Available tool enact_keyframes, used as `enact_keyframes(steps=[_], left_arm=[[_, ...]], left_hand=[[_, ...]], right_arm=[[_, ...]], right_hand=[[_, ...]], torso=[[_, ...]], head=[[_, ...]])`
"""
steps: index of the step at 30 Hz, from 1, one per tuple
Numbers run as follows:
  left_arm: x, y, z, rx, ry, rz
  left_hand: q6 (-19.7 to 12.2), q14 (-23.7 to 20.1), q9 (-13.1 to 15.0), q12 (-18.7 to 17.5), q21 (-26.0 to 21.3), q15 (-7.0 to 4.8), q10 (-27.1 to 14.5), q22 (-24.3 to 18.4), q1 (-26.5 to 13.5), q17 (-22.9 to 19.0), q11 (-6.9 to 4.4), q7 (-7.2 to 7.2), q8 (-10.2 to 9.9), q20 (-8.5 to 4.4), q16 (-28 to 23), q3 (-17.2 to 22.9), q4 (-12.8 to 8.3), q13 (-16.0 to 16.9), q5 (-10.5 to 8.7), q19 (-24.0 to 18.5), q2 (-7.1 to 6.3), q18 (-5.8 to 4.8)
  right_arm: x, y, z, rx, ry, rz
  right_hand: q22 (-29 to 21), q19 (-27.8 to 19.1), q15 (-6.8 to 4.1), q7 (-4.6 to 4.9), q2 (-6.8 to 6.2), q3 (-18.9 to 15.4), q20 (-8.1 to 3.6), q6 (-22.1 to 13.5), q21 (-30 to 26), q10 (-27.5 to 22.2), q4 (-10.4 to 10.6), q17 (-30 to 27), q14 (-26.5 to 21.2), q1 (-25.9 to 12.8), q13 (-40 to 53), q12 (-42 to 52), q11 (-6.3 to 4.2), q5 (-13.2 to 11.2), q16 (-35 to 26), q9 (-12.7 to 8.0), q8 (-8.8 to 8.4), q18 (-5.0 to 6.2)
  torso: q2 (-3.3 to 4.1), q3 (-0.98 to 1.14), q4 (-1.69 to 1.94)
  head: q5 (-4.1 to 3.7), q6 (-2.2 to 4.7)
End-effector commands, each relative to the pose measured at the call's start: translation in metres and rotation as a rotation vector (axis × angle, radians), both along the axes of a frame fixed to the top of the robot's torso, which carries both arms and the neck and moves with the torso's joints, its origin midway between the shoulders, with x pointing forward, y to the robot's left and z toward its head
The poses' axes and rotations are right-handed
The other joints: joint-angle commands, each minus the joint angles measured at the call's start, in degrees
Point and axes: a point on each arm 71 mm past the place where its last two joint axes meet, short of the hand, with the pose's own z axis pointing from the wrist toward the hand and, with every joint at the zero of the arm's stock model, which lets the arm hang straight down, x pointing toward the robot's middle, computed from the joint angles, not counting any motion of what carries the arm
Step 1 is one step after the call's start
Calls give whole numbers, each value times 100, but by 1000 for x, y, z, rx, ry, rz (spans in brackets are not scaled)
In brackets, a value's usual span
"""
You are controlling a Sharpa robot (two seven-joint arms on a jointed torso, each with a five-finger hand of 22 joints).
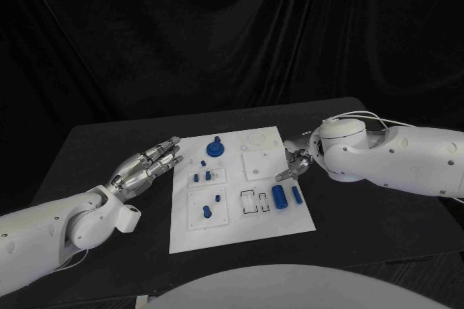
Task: Assemble the parts on the task board
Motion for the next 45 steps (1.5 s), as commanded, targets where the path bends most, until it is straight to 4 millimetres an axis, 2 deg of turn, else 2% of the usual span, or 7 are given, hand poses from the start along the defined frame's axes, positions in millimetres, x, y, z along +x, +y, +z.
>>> enact_keyframes(steps=[1, 17, 30, 32, 37, 38, 45], left_arm=[[0, 0, 4, -43, -41, 13], [-2, 3, 5, -39, -42, 22], [-1, 1, 4, -37, -35, 16], [-1, 1, 4, -36, -34, 15], [-1, 1, 4, -34, -30, 13], [-1, 1, 4, -34, -29, 11], [-1, 0, 3, -36, -25, 6]], left_hand=[[-5, 8, 6, 8, -21, -44, 6, 1, 52, -6, 49, 27, 31, 16, -21, 14, -25, -1, 36, 16, 9, 44], [11, 8, 7, 19, -21, -52, 10, 1, 61, -6, 48, 24, 37, 12, -21, 13, -35, 2, 42, 16, -3, 45], [5, 8, 6, 17, -21, -56, 10, 1, 65, -6, 51, 26, 36, 13, -21, 16, -38, 1, 45, 16, -2, 46], [5, 8, 6, 17, -21, -56, 10, 1, 65, -6, 51, 26, 36, 13, -21, 16, -38, 1, 45, 16, -2, 46], [4, 8, 6, 14, -19, -56, 10, 5, 64, -6, 53, 29, 37, 14, -21, 16, -37, 0, 44, 17, 0, 46], [4, 8, 6, 14, -19, -56, 10, 5, 64, -6, 53, 29, 37, 14, -21, 16, -37, 0, 44, 17, 0, 46], [1, 8, 5, 12, -19, -55, 9, 5, 64, -6, 54, 31, 36, 15, -21, 17, -37, 0, 44, 17, 2, 46]], right_arm=[[-3, 0, -5, -34, 18, -6], [-8, 10, -20, -8, 31, -2], [-14, 14, -35, -32, 76, 9], [-14, 14, -38, -35, 81, 9], [-16, 15, -43, -27, 85, 6], [-16, 15, -43, -20, 87, 1], [-17, 16, -46, 45, 112, -45]], right_hand=[[1290, 338, -35, 12, -22, -23, -35, -19, -26, 599, -20, 1340, 543, 57, 1507, 20, -25, 7, -16, 25, -38, 32], [1259, 298, 79, 123, -187, -148, 61, -451, -109, 599, 50, 1184, 512, -431, 1507, 20, 59, -430, -90, 376, -250, 53], [1229, 263, 117, 177, -287, -151, 99, -622, -197, 599, 47, 1050, 484, -554, 1507, 20, 93, -562, -155, 503, -362, 75], [1209, 240, 142, 206, -198, -41, 121, -711, -257, 599, 26, 977, 470, -236, 1507, 20, 113, -3, -194, 627, -428, 90], [1193, 220, 159, 231, -122, 51, 142, -834, -312, 599, -73, 926, 460, 127, 1507, 20, 140, 707, -223, 793, -488, 101], [1187, 212, 157, 232, -92, 120, 141, -877, -334, 599, -174, 903, 455, 308, 1507, 20, 142, 1077, -236, 853, -493, 107], [1134, 153, 158, 236, -78, 315, 145, -1113, -506, 599, -484, 725, 418, 616, 1507, 20, 143, 2379, -335, 1258, -375, 143]], torso=[[0, 2, -6], [1, 2, -7], [-2, 1, 3], [-1, 2, 2], [0, 2, -2], [0, 2, -3], [1, 3, -3]], head=[[-15, 0], [27, 0], [41, 0], [40, 0], [53, 0], [56, 0], [82, 0]])
